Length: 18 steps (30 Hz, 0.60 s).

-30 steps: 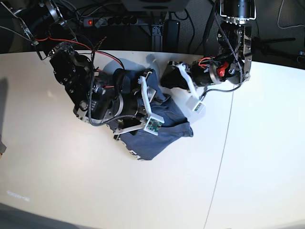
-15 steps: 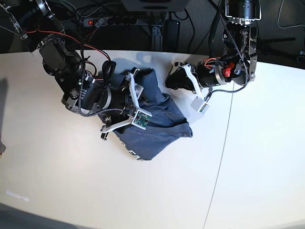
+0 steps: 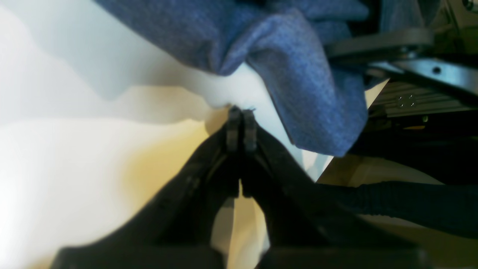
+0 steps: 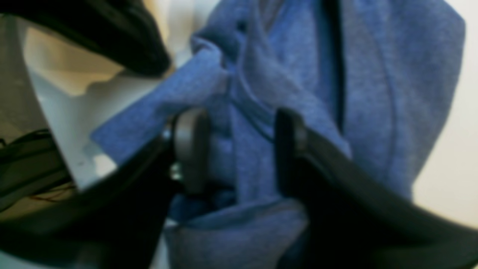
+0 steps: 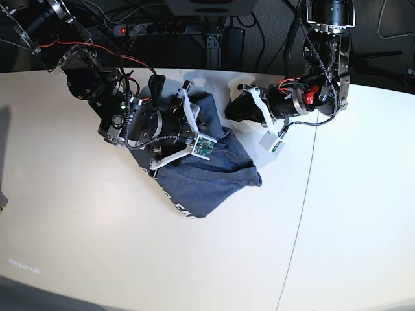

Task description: Fold the T-shirt properly

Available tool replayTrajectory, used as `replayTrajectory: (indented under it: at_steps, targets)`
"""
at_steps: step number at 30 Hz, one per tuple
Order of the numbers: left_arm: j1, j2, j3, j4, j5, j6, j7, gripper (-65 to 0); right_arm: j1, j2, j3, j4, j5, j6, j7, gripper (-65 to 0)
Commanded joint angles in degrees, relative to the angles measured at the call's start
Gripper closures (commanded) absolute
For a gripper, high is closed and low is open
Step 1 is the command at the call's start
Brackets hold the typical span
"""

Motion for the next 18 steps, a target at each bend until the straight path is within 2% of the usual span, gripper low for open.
replayTrajectory:
  at_steps: [1, 3, 4, 11, 15, 16, 18]
  targets:
    - [-0.3, -0.2, 0.0, 0.6, 0.2, -1.2, 0.0, 0.0, 1.2, 0.1, 0.3, 0.7, -0.9, 3.4, 1.5, -18.8]
    - [-0.3, -0.2, 0.0, 0.6, 0.2, -1.2, 0.1, 0.0, 1.2, 0.1, 0.3, 0.7, -2.6, 3.4, 2.3, -11.3]
    - [-0.3, -0.2, 0.0, 0.6, 0.2, -1.2, 0.1, 0.0, 1.2, 0.1, 0.3, 0.7, -3.4, 3.4, 2.8, -9.8]
    - [-0.3, -0.2, 0.0, 0.6, 0.2, -1.2, 0.0, 0.0, 1.2, 0.2, 0.3, 0.7, -9.1, 3.0, 3.1, -9.7]
    - [-0.3, -0.2, 0.0, 0.6, 0.2, -1.2, 0.0, 0.0, 1.2, 0.2, 0.3, 0.7, -9.1, 3.0, 3.2, -9.7]
    - [-0.3, -0.2, 0.0, 0.6, 0.2, -1.2, 0.0, 0.0, 1.2, 0.1, 0.3, 0.6, -9.1, 3.0, 3.2, -8.5]
    - [-0.3, -0.2, 0.0, 0.6, 0.2, -1.2, 0.1, 0.0, 1.2, 0.2, 0.3, 0.7, -9.2, 3.0, 3.3, 0.0]
